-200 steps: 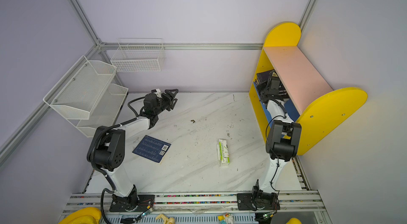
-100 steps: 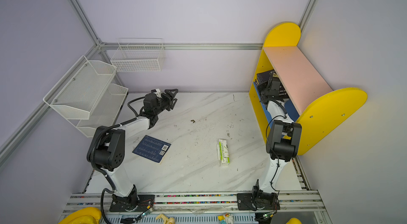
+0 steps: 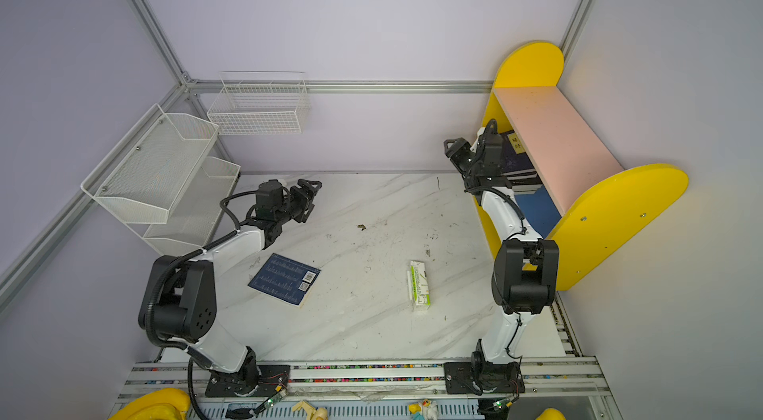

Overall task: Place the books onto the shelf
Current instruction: 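Move both grippers to the flat barcoded dark blue book on the table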

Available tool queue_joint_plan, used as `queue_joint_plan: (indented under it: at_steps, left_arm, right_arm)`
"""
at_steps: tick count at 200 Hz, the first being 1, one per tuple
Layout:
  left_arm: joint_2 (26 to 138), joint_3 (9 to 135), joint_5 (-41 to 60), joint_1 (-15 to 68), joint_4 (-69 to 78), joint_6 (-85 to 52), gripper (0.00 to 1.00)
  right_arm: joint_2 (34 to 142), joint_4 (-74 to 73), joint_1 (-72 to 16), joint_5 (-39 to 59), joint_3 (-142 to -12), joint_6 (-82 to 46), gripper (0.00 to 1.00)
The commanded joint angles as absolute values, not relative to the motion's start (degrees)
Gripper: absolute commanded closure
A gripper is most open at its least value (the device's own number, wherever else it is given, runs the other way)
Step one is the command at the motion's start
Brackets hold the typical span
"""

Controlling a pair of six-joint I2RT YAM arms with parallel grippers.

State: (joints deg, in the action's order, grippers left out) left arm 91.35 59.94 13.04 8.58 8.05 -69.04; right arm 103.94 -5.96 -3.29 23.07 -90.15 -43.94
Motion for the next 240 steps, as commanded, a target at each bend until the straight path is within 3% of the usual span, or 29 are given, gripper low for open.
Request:
queue_joint_plan:
  at_steps: [1,51,117,163,197,240]
  left_arm:
    - [84.58,56.26,5.94,7.09,-4.6,-62.68,0.03]
    - [72.17,47.45,-1.56,2.28,-19.67,-62.05,0.0]
    - [69.46,41.07,-1.38,0.86,-31.52,-65.55,0.0]
    - [68.41,37.6,-0.69,0.86,-35.92,-68.16,0.0]
    - [66.18,33.84,-0.18,0.8,-37.52,-70.54,0.0]
    - [66.09,32.32,0.0,0.87,-37.78,-70.25,0.0]
  right_arm:
    - [106.61,-6.08,-7.38,25.21,-90.8,-40.48,0.45]
    - [117.92,-0.52,-21.01,23.54,-96.83,-30.96,0.45]
    - [132.71,6.43,-36.43,27.96,-108.49,-20.04,0.45]
    - [140.1,15.3,-40.4,33.15,-116.55,-15.06,0.44]
    - [143.52,25.03,-42.03,31.56,-122.2,-8.74,0.44]
    - [144.31,26.19,-43.36,32.92,-122.1,-7.24,0.44]
